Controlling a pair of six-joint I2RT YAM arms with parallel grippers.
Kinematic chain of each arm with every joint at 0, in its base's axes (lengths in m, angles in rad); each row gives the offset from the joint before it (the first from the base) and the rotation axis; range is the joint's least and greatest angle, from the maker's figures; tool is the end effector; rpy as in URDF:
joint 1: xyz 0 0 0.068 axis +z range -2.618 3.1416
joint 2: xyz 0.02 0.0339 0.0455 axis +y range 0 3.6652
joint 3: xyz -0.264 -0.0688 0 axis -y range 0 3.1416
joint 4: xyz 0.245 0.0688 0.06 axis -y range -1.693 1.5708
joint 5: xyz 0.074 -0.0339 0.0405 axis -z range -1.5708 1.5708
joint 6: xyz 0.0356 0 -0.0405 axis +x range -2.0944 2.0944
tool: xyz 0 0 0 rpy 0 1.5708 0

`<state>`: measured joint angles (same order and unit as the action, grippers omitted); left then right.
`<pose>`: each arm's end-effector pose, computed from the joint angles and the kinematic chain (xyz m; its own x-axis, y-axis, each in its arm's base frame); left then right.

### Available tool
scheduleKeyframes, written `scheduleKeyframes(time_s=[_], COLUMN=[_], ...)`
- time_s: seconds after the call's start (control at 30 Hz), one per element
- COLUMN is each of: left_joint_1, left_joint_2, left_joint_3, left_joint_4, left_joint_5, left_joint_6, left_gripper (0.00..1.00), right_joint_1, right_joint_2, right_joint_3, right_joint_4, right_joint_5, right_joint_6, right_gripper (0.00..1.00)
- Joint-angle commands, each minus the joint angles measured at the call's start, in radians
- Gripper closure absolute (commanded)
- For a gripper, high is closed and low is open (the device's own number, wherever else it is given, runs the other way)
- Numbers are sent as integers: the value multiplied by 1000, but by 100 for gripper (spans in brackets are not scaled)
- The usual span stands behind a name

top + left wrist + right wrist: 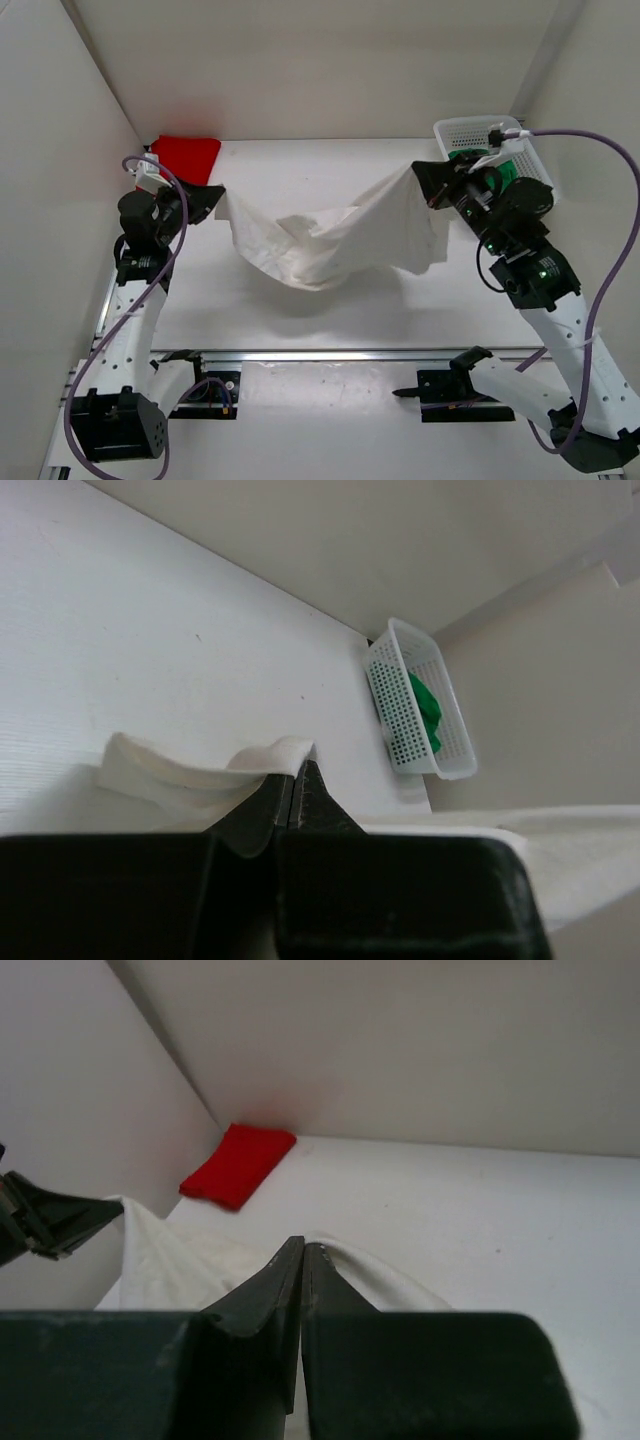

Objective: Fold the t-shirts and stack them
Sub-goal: Flatten out the tshirt

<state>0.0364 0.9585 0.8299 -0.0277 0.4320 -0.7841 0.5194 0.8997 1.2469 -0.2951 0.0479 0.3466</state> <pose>0.2244 -0.0067 0.3411 -0.3787 -0.6555 -0.6534 0.1594 0.6492 -0.7437 0.1529 0.0855 0.4657 -0.1118 0.3269 -0.9384 -0.4426 0.8291 0.3416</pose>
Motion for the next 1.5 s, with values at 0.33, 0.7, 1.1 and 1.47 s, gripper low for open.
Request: scheduleKeyframes(time_s=[0.33, 0.7, 1.1, 1.47], left_joint_1=[13, -4, 5, 69], left_joint_2=[-3, 316, 510, 210], left_joint_3=[-230, -207, 97, -394], left_joint_4=[69, 181, 28, 130], left_joint_5=[-70, -197, -249, -257], left_joint_6=[17, -55, 22, -102], left_gripper=[98, 93, 35, 59], right_joint_1=[-486, -403, -302, -187], right_joint_2=[602, 1220, 434, 108], right_joint_3=[-19, 983, -234, -700], right_joint_4=[254, -194, 307, 295], right_joint_5=[-485, -343, -264, -254], right_joint_6=[91, -11, 147, 143], right_gripper=[100, 73, 91, 90])
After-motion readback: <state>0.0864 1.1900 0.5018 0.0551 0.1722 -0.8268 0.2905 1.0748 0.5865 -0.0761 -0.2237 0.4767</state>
